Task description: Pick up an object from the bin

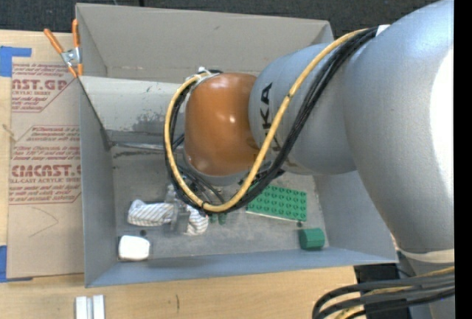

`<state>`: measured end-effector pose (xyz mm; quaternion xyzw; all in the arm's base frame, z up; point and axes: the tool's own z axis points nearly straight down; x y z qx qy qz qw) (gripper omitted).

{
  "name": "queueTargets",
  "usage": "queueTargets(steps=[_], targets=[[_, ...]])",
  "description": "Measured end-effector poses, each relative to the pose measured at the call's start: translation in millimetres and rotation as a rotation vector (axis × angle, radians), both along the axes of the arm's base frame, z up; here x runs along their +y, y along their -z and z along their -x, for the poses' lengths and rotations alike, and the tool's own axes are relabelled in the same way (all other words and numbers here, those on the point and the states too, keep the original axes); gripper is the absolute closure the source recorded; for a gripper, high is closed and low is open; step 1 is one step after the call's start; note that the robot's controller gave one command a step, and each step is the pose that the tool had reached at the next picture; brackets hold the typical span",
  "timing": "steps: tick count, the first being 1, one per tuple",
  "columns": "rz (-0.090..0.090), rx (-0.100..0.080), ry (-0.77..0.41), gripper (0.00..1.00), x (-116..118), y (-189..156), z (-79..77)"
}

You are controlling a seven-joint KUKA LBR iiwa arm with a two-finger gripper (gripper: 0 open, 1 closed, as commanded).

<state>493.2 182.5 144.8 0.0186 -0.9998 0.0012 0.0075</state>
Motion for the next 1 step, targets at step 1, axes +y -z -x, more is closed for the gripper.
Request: queueTargets(steps=[1], targets=[[-0.006,-0.017,-0.047,1.00,17.5,-65.8,-5.7]])
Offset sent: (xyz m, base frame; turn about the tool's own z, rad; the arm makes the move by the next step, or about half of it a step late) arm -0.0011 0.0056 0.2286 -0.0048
